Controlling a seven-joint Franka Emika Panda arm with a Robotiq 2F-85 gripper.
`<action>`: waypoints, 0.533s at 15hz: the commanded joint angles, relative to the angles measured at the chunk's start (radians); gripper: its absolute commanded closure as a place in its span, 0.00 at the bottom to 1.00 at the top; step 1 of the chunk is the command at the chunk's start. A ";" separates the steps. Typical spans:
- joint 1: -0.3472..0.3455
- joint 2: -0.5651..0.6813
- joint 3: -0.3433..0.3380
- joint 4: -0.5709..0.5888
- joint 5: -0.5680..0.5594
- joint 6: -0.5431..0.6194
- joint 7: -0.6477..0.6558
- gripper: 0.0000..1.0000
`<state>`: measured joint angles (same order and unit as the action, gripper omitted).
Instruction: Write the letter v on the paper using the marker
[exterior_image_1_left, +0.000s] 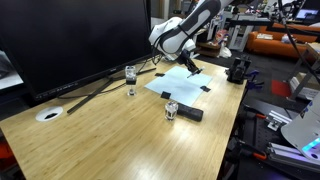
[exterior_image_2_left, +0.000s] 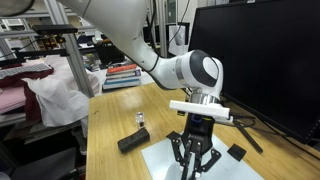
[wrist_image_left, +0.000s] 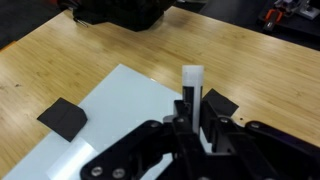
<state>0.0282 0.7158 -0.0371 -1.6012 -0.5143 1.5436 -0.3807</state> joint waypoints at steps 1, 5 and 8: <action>0.000 0.124 0.000 0.184 -0.022 -0.073 -0.012 0.95; -0.004 0.133 0.004 0.187 -0.030 -0.019 0.001 0.81; -0.004 0.136 0.003 0.194 -0.030 -0.020 0.001 0.81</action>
<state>0.0278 0.8495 -0.0389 -1.4123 -0.5421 1.5281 -0.3810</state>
